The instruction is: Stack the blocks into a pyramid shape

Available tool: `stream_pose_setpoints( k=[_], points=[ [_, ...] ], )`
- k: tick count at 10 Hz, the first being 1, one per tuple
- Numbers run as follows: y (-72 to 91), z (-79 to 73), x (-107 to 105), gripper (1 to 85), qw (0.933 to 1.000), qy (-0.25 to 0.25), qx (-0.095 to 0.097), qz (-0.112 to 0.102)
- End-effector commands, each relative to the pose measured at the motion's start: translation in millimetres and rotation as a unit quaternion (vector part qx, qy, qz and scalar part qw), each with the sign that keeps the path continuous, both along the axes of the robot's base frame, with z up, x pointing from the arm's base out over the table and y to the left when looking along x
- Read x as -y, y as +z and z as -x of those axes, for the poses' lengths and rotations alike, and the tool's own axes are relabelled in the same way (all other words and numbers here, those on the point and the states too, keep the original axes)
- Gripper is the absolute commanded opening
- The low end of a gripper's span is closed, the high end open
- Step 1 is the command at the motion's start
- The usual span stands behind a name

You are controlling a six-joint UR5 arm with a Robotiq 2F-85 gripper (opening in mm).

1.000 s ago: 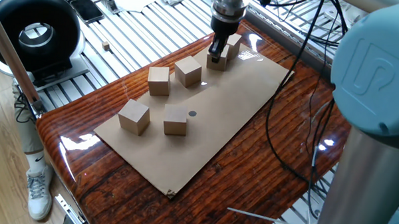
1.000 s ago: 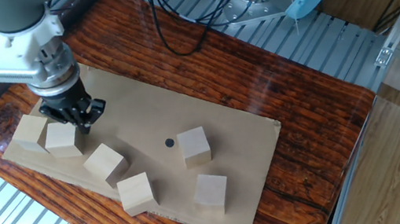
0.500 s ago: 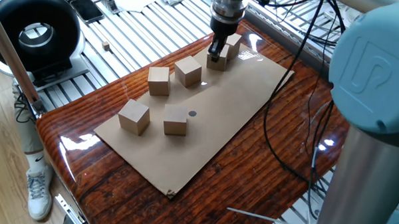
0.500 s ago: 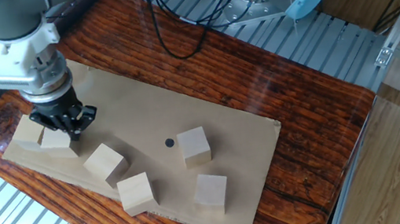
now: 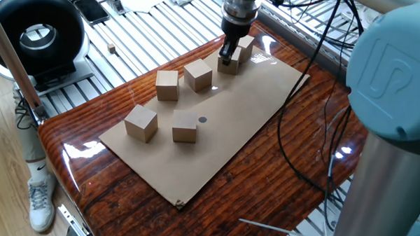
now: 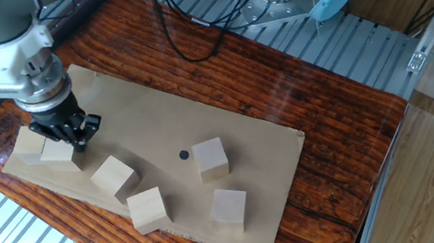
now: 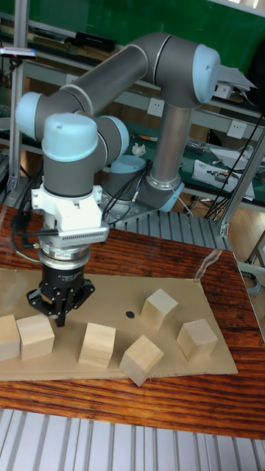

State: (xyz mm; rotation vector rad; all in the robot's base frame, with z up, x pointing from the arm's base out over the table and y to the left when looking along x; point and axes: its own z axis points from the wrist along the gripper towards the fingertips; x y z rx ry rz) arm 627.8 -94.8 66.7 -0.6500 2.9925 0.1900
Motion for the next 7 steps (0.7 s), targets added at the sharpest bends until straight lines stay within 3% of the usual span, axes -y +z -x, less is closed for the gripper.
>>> stream_pose_setpoints(
  k=[1, 2, 3, 4, 5, 7],
  points=[
    [26.2, 17.8, -16, 1.0, 0.9972, -0.040, -0.040, -0.049],
    [33.5, 21.9, -10, 1.0, 0.9977, -0.038, -0.041, -0.037],
    [35.8, 16.3, 20, 1.0, 0.9996, -0.003, -0.019, 0.019],
    [37.1, 12.6, 37, 1.0, 0.9985, 0.017, -0.007, 0.052],
    [37.2, 8.5, 57, 1.0, 0.9952, 0.046, 0.003, 0.087],
    [35.8, -4.3, 82, 1.0, 0.9866, 0.097, 0.031, 0.128]
  ],
)
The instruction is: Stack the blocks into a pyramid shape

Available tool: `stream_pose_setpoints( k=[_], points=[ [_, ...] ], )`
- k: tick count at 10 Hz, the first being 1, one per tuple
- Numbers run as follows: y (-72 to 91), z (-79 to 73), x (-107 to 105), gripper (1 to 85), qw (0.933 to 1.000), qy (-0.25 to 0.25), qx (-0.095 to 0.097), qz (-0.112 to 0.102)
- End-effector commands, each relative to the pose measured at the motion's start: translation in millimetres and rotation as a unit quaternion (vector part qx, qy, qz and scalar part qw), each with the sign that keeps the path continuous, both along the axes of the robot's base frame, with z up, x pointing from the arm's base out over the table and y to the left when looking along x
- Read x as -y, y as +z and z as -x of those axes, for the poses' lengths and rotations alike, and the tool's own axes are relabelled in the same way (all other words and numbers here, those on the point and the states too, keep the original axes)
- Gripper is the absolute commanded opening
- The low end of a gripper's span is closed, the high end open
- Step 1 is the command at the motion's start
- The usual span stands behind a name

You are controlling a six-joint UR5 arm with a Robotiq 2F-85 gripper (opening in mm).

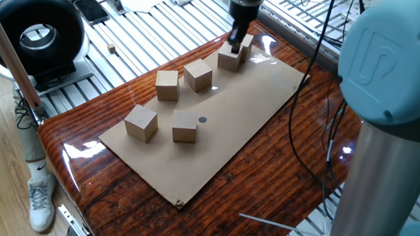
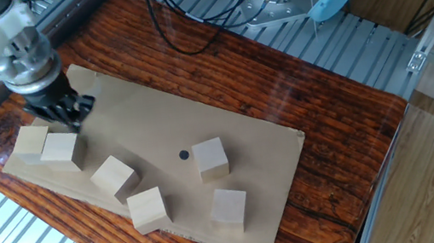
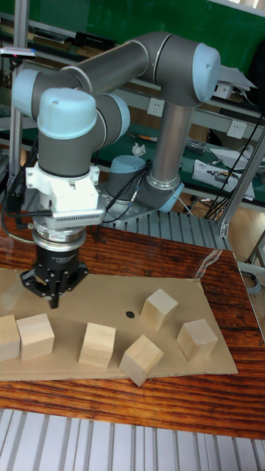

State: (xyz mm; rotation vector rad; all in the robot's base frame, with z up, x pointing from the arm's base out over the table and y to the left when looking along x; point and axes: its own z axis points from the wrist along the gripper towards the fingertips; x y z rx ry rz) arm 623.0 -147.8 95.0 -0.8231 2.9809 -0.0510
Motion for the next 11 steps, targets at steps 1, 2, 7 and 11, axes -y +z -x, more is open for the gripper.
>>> stream_pose_setpoints(
  k=[1, 2, 7, 11],
  points=[
    [6.3, -18.7, 40, 1.0, 0.9948, 0.067, 0.040, 0.066],
    [6.2, -31.7, 52, 1.0, 0.9903, 0.090, 0.064, 0.085],
    [11.6, -76.8, 96, 1.0, 0.9694, 0.179, 0.116, 0.122],
    [-0.5, -82.5, 108, 1.0, 0.9650, 0.190, 0.142, 0.111]
  ],
)
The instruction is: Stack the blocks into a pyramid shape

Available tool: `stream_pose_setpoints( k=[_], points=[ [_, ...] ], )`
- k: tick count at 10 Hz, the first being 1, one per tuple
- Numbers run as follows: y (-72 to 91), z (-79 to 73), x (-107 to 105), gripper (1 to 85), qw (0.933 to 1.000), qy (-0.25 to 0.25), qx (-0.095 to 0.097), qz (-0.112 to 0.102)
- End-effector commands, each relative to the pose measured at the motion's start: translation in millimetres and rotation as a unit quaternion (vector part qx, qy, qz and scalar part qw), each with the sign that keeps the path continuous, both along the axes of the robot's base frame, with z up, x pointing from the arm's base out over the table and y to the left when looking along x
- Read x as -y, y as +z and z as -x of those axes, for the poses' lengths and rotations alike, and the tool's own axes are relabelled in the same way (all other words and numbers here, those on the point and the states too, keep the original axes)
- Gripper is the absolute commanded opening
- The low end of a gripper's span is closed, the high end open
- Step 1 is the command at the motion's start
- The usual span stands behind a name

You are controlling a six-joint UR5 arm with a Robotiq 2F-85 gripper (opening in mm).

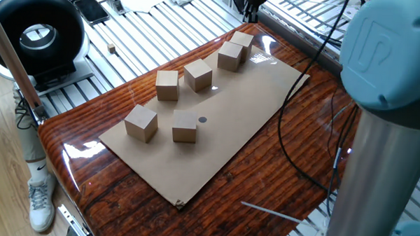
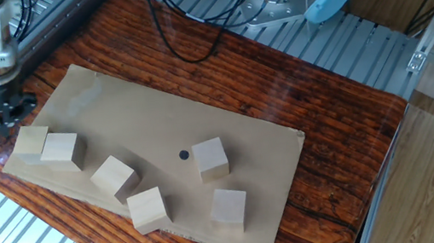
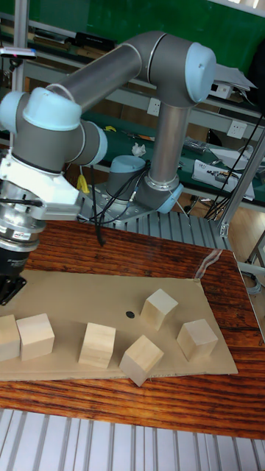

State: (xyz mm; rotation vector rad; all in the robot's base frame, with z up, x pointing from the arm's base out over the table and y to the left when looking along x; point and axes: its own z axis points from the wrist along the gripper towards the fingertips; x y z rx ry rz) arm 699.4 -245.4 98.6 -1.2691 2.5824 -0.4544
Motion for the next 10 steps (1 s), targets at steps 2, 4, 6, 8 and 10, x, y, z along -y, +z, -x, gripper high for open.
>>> stream_pose_setpoints(
  k=[2, 4, 6, 8, 10],
  points=[
    [-7.2, -4.4, 10, 1.0, 0.9997, 0.008, 0.019, -0.017],
    [-11.2, -5.0, 6, 1.0, 0.9994, -0.001, 0.021, -0.028],
    [-10.0, -3.3, 5, 1.0, 0.9993, -0.004, 0.018, -0.032],
    [-18.0, 18.9, 2, 1.0, 0.9986, -0.022, -0.025, -0.042],
    [-23.4, 46.8, 12, 1.0, 0.9956, -0.048, -0.076, -0.028]
  ],
)
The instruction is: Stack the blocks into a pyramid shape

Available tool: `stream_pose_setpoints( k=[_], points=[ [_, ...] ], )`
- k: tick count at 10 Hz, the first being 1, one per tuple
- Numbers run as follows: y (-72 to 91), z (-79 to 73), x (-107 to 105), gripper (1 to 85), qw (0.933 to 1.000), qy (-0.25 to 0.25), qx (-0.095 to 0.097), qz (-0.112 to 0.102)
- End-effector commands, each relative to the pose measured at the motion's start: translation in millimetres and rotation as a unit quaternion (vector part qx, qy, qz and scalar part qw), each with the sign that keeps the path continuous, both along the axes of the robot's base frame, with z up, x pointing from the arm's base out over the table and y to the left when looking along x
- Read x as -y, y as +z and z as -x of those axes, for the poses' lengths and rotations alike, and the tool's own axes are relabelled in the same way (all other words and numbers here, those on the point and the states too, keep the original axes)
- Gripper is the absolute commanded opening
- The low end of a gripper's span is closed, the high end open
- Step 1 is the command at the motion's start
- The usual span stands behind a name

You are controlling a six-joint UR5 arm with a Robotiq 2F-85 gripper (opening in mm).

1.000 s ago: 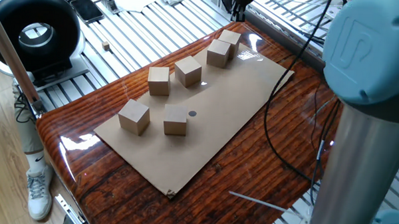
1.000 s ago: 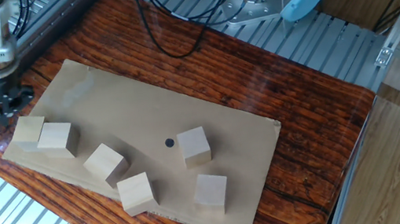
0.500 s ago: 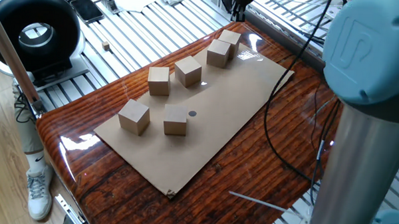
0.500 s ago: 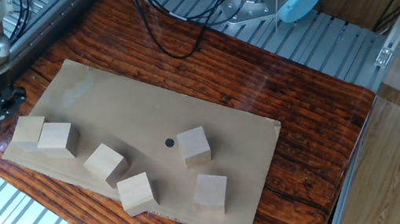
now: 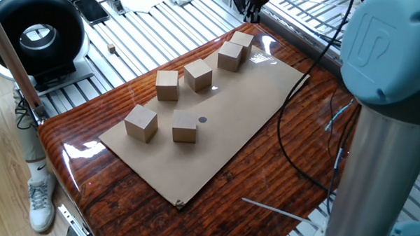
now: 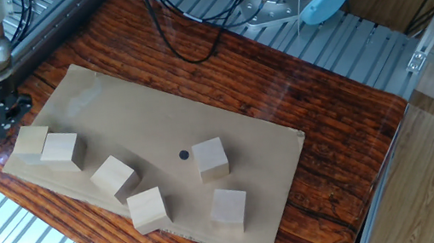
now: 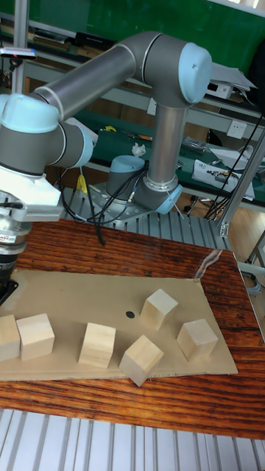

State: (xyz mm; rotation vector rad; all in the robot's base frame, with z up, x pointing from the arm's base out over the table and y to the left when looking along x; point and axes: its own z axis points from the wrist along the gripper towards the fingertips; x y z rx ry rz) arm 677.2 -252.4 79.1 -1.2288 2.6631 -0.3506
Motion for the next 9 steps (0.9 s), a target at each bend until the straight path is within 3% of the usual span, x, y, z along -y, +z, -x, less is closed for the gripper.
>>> stream_pose_setpoints(
  k=[1, 3, 4, 6, 9],
  points=[
    [-4.4, 32.5, 10, 1.0, 0.9977, -0.034, -0.057, 0.009],
    [-3.7, 29.0, 11, 1.0, 0.9982, -0.029, -0.051, 0.012],
    [-4.5, 14.4, 18, 1.0, 0.9992, -0.018, -0.023, 0.026],
    [-4.9, -0.4, 21, 1.0, 0.9994, -0.009, 0.002, 0.032],
    [-17.9, -13.8, 10, 1.0, 0.9998, -0.015, 0.009, 0.007]
  ],
)
